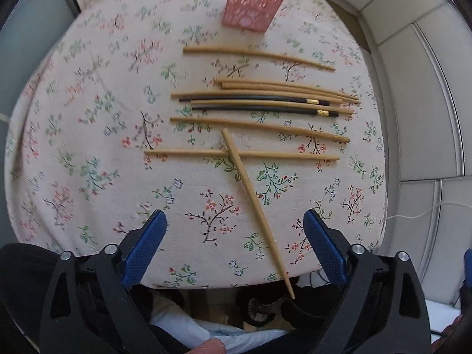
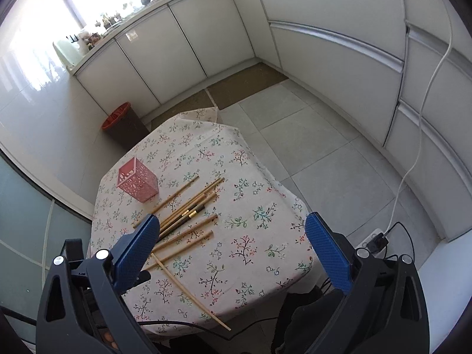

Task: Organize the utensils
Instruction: 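Lower the left gripper onto a loose wooden chopstick and close it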

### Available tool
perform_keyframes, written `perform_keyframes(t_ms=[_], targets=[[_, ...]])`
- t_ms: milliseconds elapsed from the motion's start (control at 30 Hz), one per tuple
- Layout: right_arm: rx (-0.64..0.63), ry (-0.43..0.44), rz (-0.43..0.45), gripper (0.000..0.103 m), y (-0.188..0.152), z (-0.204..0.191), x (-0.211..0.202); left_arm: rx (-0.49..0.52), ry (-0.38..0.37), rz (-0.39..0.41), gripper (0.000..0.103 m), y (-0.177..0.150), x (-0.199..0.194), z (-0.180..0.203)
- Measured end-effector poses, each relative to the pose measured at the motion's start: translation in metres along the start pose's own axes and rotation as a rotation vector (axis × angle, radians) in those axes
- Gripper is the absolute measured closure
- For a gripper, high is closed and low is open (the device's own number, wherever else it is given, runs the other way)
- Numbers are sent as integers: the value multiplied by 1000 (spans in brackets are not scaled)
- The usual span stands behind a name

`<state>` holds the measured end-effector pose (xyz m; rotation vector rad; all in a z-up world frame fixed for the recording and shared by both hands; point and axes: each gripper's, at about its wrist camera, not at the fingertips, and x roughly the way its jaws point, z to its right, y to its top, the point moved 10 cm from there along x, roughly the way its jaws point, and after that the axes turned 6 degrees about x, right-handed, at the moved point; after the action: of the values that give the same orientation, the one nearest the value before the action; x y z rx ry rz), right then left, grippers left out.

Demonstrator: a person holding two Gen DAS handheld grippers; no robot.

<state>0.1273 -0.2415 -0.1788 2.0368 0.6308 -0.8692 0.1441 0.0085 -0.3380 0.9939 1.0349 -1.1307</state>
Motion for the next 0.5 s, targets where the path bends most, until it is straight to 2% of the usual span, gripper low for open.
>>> perform_keyframes(t_ms=[67,133,233,300,333,433,500], targets=[[15,0,-36,7,-3,6,15,-47,-31,-60,25,1,17,3],[31,1,-66,7,-6,13,28,-57,-32,-84,34,4,27,8],[55,2,-100,7,-8,21,44,-84,-35,-121,50,7,43,13],[70,0,-113,7,-8,26,51,-120,-37,-151,68,7,54,11],[76,-2,-118,7,-9,28,54,-135,-38,-165,71,6,59,10],[93,-7,-140,7,-12,32,65,-136,-16,-122,75,13,58,9],[101,-7,-163,7,-16,33,72,-118,15,-111,86,16,59,6]])
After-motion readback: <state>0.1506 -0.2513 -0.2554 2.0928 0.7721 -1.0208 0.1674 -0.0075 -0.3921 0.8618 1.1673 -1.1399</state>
